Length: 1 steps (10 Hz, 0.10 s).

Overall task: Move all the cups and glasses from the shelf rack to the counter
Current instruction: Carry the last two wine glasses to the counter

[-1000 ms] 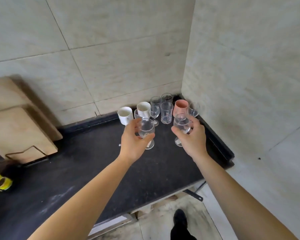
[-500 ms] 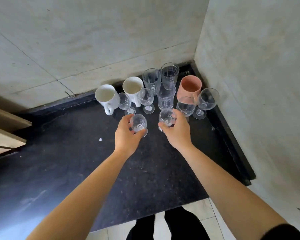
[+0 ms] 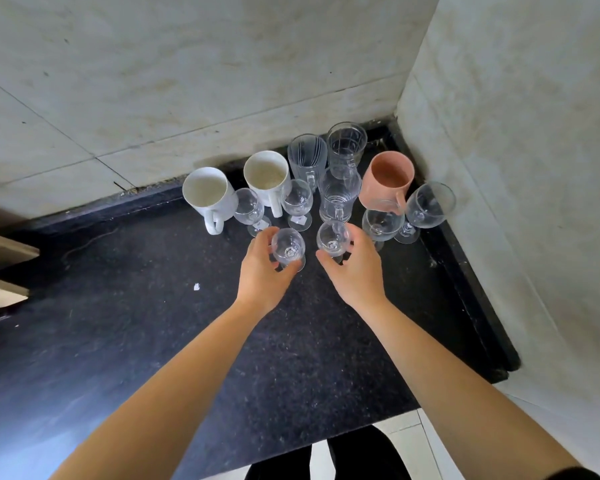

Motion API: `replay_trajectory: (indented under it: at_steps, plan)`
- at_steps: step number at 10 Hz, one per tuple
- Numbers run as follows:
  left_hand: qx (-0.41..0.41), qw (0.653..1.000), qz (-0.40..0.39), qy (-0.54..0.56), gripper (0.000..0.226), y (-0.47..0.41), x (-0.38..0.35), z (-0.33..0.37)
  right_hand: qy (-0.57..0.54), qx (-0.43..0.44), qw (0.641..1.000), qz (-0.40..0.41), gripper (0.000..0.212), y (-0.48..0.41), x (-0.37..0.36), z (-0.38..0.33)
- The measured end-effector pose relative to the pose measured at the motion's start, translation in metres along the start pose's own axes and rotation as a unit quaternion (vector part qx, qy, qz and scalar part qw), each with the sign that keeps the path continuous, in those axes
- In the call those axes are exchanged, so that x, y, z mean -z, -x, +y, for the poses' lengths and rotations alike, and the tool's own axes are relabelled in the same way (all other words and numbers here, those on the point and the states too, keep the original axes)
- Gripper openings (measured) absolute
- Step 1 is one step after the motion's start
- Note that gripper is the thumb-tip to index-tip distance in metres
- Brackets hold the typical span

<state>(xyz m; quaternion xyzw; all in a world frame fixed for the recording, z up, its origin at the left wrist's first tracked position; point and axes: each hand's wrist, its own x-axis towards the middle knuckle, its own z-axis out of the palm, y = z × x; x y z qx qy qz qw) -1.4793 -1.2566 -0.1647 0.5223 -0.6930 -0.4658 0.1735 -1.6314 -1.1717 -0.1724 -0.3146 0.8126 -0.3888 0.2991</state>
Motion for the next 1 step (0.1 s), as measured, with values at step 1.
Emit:
replay_trajectory:
  at_steps: [1]
  plan:
    - [0.005,0.998,-0.033,-0.052,0.072,0.0022,0.0017,-0.0012,0.041,-0.005,0.999,-0.008,0.078,0.0082,0.0019,-0.0027]
